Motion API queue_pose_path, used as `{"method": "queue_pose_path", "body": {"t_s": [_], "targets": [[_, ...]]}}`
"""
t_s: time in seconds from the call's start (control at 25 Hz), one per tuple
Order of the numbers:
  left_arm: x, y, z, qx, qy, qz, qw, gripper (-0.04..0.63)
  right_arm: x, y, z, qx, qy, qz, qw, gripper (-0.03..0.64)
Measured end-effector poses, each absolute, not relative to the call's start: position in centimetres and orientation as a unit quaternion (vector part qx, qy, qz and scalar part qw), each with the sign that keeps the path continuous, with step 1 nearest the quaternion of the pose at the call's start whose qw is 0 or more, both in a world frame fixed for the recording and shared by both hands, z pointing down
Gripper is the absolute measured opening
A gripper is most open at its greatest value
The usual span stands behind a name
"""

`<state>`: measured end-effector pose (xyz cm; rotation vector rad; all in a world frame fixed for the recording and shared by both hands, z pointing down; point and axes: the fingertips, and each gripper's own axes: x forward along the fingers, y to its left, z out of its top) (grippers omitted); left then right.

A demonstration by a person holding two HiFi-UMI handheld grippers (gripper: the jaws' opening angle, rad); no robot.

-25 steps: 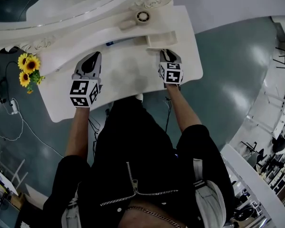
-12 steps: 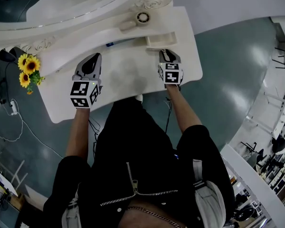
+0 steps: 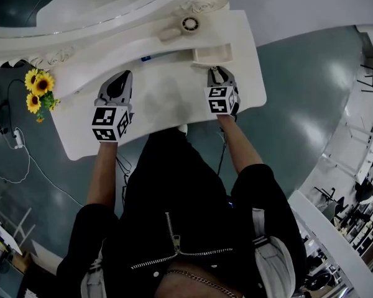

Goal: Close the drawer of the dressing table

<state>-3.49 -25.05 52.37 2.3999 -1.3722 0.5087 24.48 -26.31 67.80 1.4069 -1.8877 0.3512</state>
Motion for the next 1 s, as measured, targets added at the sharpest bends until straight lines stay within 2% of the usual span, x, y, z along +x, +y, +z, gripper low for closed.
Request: {"method": "queue_pose_path", "body": {"t_s": [0.16, 0.4, 0.56, 0.64, 0.68, 0.8, 1.0], "targets": [[-3.4, -25.1, 52.6, 0.842, -0.481, 0.179, 0.165, 0.021, 24.4, -26.5, 67.8, 0.551, -0.740, 0.146, 0.358, 0.100], [-3.1, -24.9, 52.7, 0.844, -0.477, 0.181, 0.166, 0.021, 25.0, -26.5, 68.6, 0.564, -0.742, 0.238, 0.274, 0.104], [-3.4, -24.8, 52.7, 0.843, -0.477, 0.184, 0.166, 0.021, 25.3, -26.4, 68.9, 0.570, -0.731, 0.345, 0.149, 0.115], [-3.3, -24.8, 52.7, 0.843, -0.477, 0.185, 0.166, 0.021, 25.6, -26.5, 68.8, 0.565, -0.718, 0.397, 0.084, 0.141], [-3.3, -24.8, 52.7, 0.844, -0.476, 0.185, 0.166, 0.021, 25.6, -26.6, 68.6, 0.561, -0.716, 0.411, 0.065, 0.131], [-3.1, -24.8, 52.7, 0.845, -0.474, 0.185, 0.165, 0.021, 25.2, -26.7, 68.6, 0.542, -0.720, 0.431, 0.051, 0.099], [-2.8, -24.8, 52.7, 0.846, -0.471, 0.186, 0.166, 0.021, 25.1, -26.8, 68.5, 0.539, -0.715, 0.443, 0.050, 0.098]]}}
